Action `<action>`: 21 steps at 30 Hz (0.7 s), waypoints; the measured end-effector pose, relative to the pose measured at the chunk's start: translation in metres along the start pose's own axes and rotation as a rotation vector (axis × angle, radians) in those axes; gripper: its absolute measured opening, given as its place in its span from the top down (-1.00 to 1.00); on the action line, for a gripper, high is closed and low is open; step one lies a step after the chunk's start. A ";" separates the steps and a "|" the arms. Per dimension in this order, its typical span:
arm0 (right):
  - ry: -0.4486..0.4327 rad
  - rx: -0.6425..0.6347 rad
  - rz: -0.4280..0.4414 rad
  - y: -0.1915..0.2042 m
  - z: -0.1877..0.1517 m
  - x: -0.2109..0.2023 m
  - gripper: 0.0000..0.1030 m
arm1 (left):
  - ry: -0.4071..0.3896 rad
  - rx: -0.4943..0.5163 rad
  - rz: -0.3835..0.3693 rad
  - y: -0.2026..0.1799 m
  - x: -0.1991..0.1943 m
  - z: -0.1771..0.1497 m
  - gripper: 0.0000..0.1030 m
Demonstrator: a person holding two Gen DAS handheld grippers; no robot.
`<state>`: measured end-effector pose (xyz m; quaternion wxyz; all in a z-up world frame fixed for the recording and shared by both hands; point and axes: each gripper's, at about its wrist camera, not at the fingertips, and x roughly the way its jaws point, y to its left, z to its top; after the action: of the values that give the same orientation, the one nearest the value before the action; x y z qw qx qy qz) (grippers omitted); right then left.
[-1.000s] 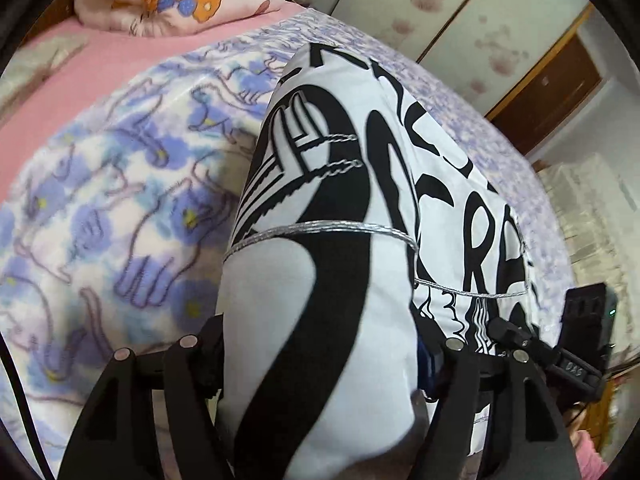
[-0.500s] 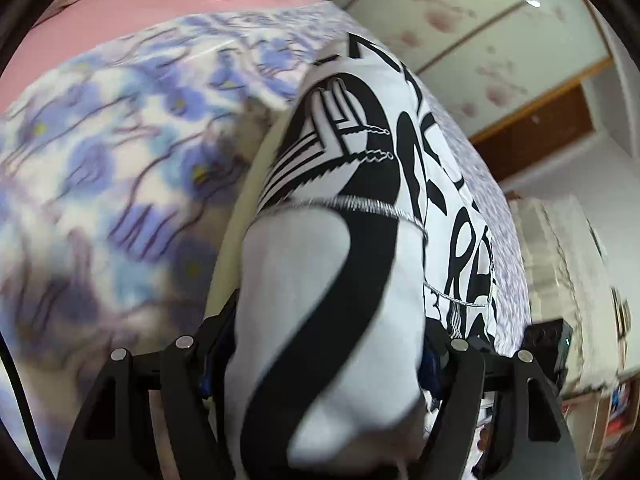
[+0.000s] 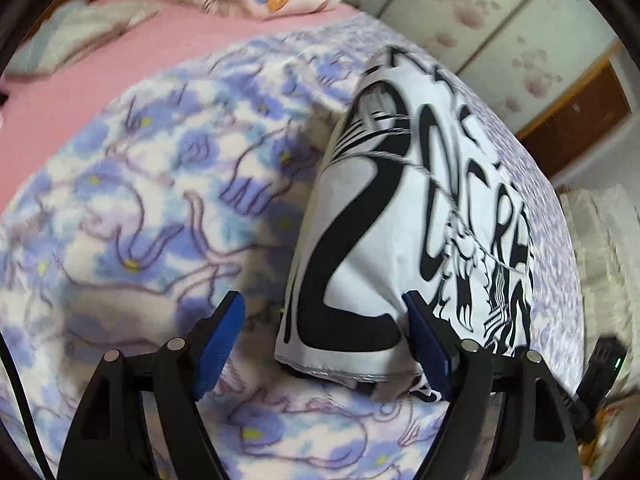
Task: Fold large clothes
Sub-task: 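Set the jacket bundle on the bed beside the green garment and open both grippers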
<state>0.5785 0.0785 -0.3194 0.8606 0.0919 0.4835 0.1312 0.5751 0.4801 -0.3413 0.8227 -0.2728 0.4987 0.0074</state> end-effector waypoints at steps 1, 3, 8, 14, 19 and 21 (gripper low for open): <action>-0.015 0.007 -0.007 -0.002 -0.002 -0.001 -0.19 | -0.012 -0.035 -0.006 0.003 -0.002 -0.005 -0.63; -0.047 0.036 0.007 -0.006 -0.008 -0.009 -0.24 | -0.062 -0.098 0.002 0.004 -0.011 -0.017 -0.63; -0.083 -0.009 -0.059 -0.013 -0.044 -0.050 -0.28 | -0.211 -0.197 0.102 -0.017 -0.043 -0.072 -0.63; 0.039 -0.117 -0.219 -0.075 -0.136 -0.103 -0.28 | -0.210 -0.016 0.307 -0.075 -0.082 -0.184 -0.61; 0.108 -0.032 -0.269 -0.150 -0.228 -0.184 -0.29 | -0.125 0.061 0.372 -0.123 -0.112 -0.299 -0.61; 0.163 0.001 -0.295 -0.179 -0.268 -0.218 -0.35 | -0.086 0.060 0.383 -0.141 -0.127 -0.338 -0.61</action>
<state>0.2648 -0.1517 -0.3328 0.8284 0.0093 0.5599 0.0102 0.2755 0.2389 -0.2940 0.8345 -0.1476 0.5059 0.1607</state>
